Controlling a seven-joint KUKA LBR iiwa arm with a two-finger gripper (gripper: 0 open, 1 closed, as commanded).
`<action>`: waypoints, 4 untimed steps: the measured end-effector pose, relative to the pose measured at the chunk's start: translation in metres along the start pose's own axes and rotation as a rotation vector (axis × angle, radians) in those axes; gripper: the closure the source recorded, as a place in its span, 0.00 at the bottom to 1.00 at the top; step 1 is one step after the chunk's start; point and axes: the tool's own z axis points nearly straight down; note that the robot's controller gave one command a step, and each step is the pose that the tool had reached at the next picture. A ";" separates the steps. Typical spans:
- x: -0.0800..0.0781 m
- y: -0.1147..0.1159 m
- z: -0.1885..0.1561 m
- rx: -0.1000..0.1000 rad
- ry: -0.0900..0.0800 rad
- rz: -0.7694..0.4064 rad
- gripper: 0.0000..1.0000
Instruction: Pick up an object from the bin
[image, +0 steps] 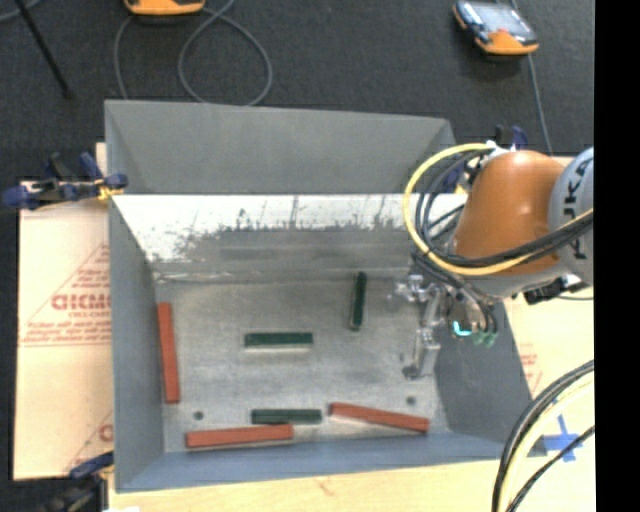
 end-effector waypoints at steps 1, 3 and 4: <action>-0.030 0.036 0.093 -0.001 -0.008 -0.077 0.00; -0.069 0.168 0.093 -0.005 -0.007 0.011 0.00; -0.070 0.165 0.092 -0.001 -0.008 0.011 1.00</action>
Offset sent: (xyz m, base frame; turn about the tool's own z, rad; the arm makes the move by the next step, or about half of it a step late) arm 0.0286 0.0351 -0.0900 -0.0735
